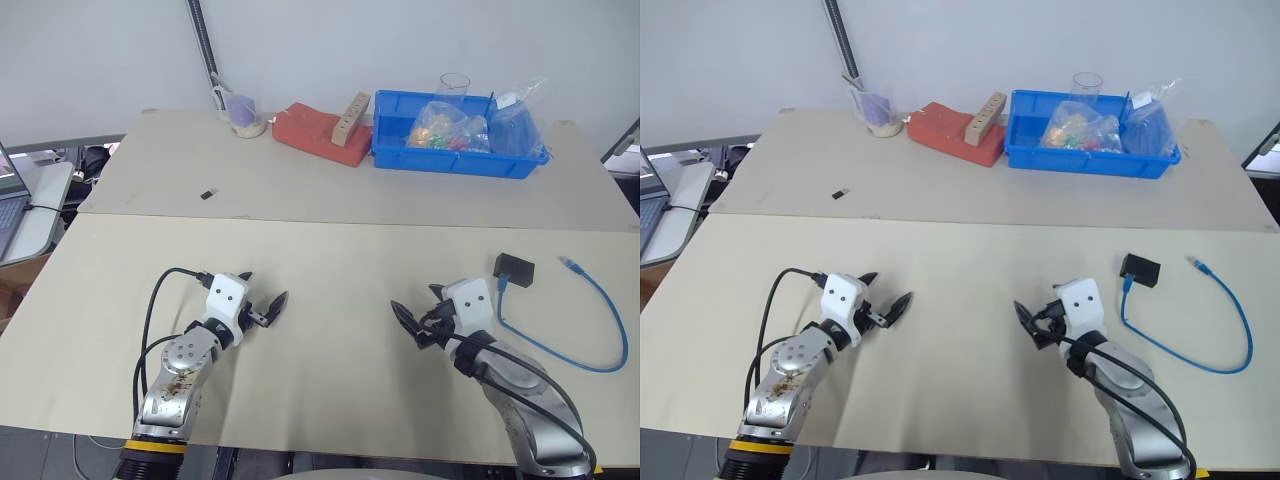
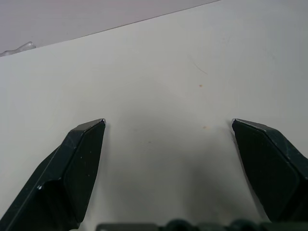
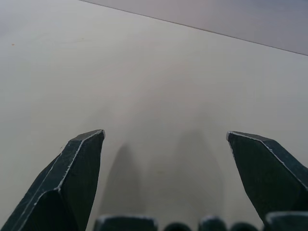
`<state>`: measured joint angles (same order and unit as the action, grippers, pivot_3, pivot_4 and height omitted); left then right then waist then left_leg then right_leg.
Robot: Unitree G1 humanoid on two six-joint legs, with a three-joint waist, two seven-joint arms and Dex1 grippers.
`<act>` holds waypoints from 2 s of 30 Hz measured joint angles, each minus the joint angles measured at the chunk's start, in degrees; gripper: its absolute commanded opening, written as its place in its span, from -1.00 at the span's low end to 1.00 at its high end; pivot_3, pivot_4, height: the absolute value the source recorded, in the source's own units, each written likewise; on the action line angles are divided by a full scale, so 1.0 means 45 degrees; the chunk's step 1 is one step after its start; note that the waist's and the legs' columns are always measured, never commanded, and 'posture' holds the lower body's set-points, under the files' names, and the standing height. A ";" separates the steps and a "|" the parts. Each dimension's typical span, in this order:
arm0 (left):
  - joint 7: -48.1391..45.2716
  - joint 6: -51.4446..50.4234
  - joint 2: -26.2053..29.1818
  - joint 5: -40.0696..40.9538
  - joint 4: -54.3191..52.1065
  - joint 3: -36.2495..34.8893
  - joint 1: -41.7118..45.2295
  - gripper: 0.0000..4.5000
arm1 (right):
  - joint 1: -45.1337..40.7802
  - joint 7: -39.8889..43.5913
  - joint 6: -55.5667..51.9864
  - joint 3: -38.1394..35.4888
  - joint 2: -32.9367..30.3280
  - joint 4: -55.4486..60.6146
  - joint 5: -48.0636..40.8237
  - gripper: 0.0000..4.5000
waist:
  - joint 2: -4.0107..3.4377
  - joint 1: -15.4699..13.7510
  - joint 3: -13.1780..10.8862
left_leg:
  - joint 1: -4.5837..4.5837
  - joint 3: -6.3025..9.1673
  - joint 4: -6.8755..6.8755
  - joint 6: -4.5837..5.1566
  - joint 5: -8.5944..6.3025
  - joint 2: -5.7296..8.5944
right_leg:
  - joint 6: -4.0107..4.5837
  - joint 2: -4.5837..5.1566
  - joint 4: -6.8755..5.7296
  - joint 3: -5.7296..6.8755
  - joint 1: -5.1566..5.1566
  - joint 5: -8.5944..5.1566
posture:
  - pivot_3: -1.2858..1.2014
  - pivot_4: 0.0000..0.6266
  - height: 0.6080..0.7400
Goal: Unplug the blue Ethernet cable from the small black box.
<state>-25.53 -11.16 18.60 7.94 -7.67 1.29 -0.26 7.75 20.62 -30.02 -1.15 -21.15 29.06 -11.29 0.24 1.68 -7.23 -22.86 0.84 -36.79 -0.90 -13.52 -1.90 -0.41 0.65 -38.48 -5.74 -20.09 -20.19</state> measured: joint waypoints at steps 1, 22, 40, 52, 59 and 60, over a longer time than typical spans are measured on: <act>0.0000 0.0000 0.0000 0.0000 0.0000 0.0000 0.0000 0.98 | 0.0000 0.0000 0.0000 0.0000 0.0000 0.0000 0.0000 1.00 | 0.0000 0.0000 0.0000 | 0.0000 0.0000 0.0000 0.0000 0.0000 0.0000 | 0.0000 0.0000 0.0000 0.0001 0.0000 0.0000 | 0.03 -0.52 1.00; -0.8943 -0.2024 0.1811 0.3095 0.0409 0.2595 0.7872 0.98 | -0.0414 -0.2558 -0.2835 -0.4246 0.0462 0.0277 -0.0425 1.00 | -0.0011 0.0153 0.0003 | -0.0016 -0.0009 -0.0006 -0.0010 0.0010 0.0022 | 0.0000 -0.0051 -0.0013 -0.0007 -0.0004 -0.0001 | 0.03 -0.52 1.00; -0.9292 -0.1874 0.1980 0.3004 0.0392 0.2739 0.7473 1.00 | -0.2695 -0.3259 -0.3858 -0.4685 0.0426 -0.2642 -0.0488 -0.31 | -0.0020 0.0152 0.0000 | -0.0021 -0.0013 -0.0010 -0.0003 0.0015 0.0026 | 0.0000 -0.0046 -0.0011 -0.0039 -0.0006 -0.0001 | 0.03 -0.52 1.00; -0.8301 -0.3191 0.1756 0.3814 0.0114 0.1941 0.7405 1.00 | -0.2392 0.0745 -0.3039 -0.3077 -0.1757 -0.2128 -0.1732 -1.00 | -0.0070 0.0193 -0.0023 | -0.0023 -0.0020 -0.0019 -0.0001 0.0015 0.0033 | 0.0000 -0.0046 -0.0015 -0.0056 -0.0009 -0.0001 | 0.03 -0.52 1.00; -0.7533 -0.7423 0.1597 0.6693 0.2541 -0.0472 0.9140 1.00 | -0.3612 0.5015 0.8642 0.0295 -0.6519 -0.3688 0.2521 -1.00 | 0.0032 0.0200 -0.0066 | -0.0021 -0.0019 -0.0040 0.0004 0.0016 0.0031 | -0.0018 -0.0053 0.0012 0.0008 0.0004 -0.0011 | 0.03 -0.52 1.00; -0.7590 -0.7863 0.1628 0.6924 0.2818 -0.0577 0.9419 1.00 | -0.4074 0.5069 1.0336 0.0628 -0.6611 -0.4526 0.3037 -1.00 | 0.0032 0.0194 -0.0066 | -0.0019 -0.0018 -0.0041 0.0004 0.0016 0.0034 | -0.0017 -0.0047 0.0006 0.0004 0.0002 -0.0010 | 0.03 -0.52 1.00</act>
<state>-59.68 -46.54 25.93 39.10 5.02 -1.30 42.13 -10.59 43.43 16.50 1.68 -50.90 8.69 2.38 0.38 2.56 -7.53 -22.94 0.76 -36.97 -0.88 -13.45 -1.75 -0.49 0.44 -38.45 -5.72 -20.08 -20.24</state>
